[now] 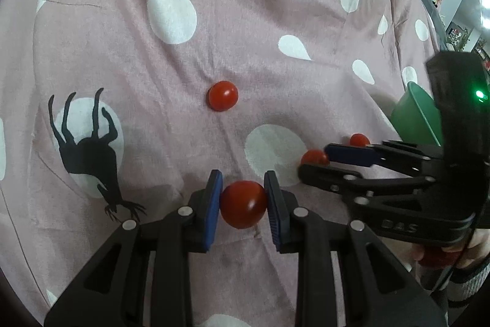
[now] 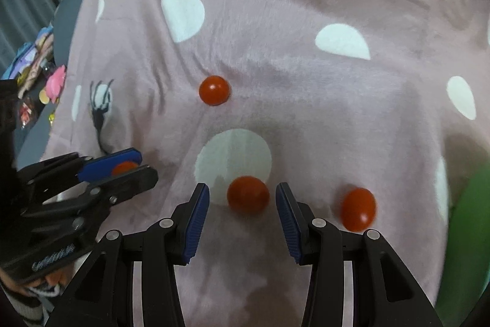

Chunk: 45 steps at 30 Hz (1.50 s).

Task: Organize fruits
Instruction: 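Carry both cherry tomatoes to the green bowl and lower them inside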

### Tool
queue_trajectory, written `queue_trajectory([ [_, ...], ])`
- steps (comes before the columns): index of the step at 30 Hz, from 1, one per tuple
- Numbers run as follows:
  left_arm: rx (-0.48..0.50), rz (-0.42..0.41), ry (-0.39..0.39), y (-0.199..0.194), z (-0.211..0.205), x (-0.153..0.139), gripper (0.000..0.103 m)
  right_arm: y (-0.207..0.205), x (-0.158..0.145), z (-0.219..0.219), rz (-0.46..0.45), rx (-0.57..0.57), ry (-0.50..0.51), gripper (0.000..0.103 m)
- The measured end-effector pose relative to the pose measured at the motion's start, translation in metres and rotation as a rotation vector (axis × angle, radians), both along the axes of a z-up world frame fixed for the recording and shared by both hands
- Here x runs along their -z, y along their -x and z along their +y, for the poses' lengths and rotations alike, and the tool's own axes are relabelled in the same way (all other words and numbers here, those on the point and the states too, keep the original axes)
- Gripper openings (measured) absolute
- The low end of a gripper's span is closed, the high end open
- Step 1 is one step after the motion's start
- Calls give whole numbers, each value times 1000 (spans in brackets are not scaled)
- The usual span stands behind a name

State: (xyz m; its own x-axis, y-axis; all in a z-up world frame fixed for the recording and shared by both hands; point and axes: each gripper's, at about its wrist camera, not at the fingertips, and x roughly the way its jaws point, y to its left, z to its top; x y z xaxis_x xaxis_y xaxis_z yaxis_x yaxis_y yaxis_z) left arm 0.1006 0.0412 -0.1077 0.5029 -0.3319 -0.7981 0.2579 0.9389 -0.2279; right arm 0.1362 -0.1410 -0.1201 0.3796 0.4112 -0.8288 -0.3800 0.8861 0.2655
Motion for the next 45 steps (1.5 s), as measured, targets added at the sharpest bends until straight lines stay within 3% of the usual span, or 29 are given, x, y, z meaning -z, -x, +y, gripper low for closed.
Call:
queue_trajectory([
  [8, -7, 5, 9, -3, -3, 3, 27, -5, 6, 10, -10, -6, 54, 45],
  [11, -10, 11, 9, -2, -3, 4, 27, -5, 7, 11, -14, -5, 70, 30],
  [24, -22, -8, -15, 10, -2, -9, 27, 32, -21, 3, -79, 11, 22, 30],
  [45, -24, 3, -6, 78, -12, -21, 28, 106, -59, -19, -167, 30, -57, 30],
])
